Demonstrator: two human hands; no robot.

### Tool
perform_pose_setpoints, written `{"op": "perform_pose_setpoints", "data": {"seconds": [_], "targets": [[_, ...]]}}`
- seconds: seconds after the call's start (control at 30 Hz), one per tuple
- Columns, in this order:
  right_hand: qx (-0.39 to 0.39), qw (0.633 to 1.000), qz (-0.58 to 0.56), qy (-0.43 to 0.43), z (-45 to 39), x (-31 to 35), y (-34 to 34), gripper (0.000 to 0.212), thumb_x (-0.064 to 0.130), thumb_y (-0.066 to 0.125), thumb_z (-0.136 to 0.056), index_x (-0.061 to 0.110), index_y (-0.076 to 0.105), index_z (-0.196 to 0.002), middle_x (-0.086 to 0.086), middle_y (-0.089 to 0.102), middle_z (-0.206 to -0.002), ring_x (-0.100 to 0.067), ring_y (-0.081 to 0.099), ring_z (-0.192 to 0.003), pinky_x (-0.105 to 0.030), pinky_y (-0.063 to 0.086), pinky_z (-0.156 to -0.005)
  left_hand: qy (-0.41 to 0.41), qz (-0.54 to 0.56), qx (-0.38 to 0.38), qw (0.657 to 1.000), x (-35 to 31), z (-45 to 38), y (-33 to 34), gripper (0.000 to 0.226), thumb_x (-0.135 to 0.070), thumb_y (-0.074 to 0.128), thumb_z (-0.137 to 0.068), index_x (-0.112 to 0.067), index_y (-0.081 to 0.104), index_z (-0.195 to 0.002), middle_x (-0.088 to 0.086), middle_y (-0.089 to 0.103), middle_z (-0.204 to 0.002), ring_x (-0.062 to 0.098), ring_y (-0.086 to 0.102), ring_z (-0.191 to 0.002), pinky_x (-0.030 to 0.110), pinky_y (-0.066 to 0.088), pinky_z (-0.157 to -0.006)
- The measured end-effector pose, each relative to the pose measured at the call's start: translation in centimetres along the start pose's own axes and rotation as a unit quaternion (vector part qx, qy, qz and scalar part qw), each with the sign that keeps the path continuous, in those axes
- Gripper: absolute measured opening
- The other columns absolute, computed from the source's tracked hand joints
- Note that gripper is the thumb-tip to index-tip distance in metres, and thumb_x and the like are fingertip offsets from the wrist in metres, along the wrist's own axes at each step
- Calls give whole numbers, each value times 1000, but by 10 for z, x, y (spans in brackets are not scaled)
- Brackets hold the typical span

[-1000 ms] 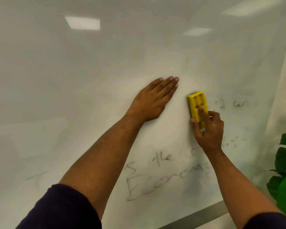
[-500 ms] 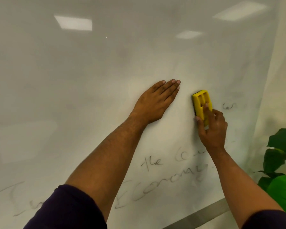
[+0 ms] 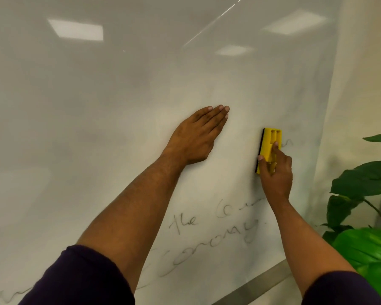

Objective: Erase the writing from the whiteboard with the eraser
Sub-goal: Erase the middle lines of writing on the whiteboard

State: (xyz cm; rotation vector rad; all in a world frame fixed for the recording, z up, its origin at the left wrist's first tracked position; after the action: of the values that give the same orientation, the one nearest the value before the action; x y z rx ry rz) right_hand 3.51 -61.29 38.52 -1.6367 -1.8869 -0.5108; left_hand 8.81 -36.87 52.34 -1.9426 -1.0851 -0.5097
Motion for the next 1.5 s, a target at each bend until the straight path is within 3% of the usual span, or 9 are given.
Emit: {"op": "perform_pose_setpoints", "data": {"seconds": [0.1, 0.23, 0.37, 0.8, 0.93, 1.07, 1.2, 1.33, 1.5], "targets": [[-26, 990, -20, 134, -13, -21, -1, 61, 51, 58, -98, 33, 38, -153, -12, 52, -124, -35, 61, -104, -39, 50, -87, -2, -2, -2, 1000, -3, -11, 1, 63, -20, 21, -110, -2, 0, -167, 14, -4, -175, 27, -4, -163, 40, -3, -134], [3, 1000, -12, 5, -24, 4, -2, 59, 48, 63, -98, 31, 42, -151, -8, 53, -127, -17, 54, -99, -33, 47, -83, -8, -2, -6, 1000, -7, -19, 5, 63, -20, 21, -109, -2, 0, -166, 15, -5, -175, 28, -3, -163, 41, -1, -134], [-14, 976, -14, 216, -39, -57, -10, 59, 50, 57, -98, 30, 38, -150, -16, 52, -136, -37, 57, -117, -45, 47, -97, -9, -8, -19, 1000, -7, -21, 7, 64, -19, 21, -109, -1, 1, -166, 16, -3, -175, 30, -2, -163, 43, 2, -134], [-10, 992, -44, 116, -48, -38, -7, 58, 52, 58, -98, 29, 39, -149, -8, 51, -132, -22, 53, -106, -34, 43, -90, 20, -34, 16, 999, -19, -39, 11, 66, -23, 20, -109, -1, -4, -166, 16, -9, -175, 30, -7, -163, 43, 0, -134], [-25, 963, -7, 268, -42, -81, -9, 59, 46, 53, -101, 19, 35, -150, -23, 49, -137, -42, 55, -119, -44, 45, -96, 34, -48, 35, 998, -20, -42, 12, 65, -24, 19, -110, -3, -6, -166, 14, -11, -175, 28, -8, -163, 42, -1, -134], [-12, 991, -34, 128, -36, -56, -4, 57, 48, 58, -99, 24, 40, -148, -12, 50, -131, -27, 56, -104, -36, 45, -89, 37, -51, 36, 997, -20, -41, 14, 65, -24, 20, -110, -3, -5, -166, 15, -10, -175, 29, -7, -163, 43, -1, -134], [-24, 967, -15, 255, -28, -80, -5, 58, 43, 56, -101, 17, 37, -149, -21, 50, -136, -40, 56, -118, -43, 45, -95, 36, -42, 26, 998, -21, -40, 12, 65, -23, 19, -109, -2, -4, -166, 16, -8, -175, 30, -6, -163, 44, 0, -134], [4, 999, -2, 34, -1, -32, 5, 60, 43, 60, -101, 20, 38, -152, -9, 50, -127, -14, 51, -97, -31, 43, -79, 32, -43, 23, 998, -22, -40, 14, 66, -23, 18, -109, -1, -5, -166, 17, -9, -174, 31, -7, -163, 45, 0, -133], [-29, 986, 23, 163, 34, -67, 5, 59, 37, 58, -102, 12, 38, -152, -21, 49, -127, -40, 60, -99, -43, 50, -78, 33, -45, 11, 998, -23, -40, 15, 67, -25, 20, -108, -1, -4, -166, 17, -8, -174, 31, -5, -163, 44, 1, -134]]}}
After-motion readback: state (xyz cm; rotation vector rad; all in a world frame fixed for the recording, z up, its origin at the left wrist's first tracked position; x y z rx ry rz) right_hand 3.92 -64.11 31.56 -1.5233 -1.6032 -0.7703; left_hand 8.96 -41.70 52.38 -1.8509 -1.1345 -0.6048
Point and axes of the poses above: each hand's wrist, its own z-axis away from the middle knuckle, its own y-axis out of the palm, x = y × z, the point moved 10 cm from there along -z, towards the middle knuckle
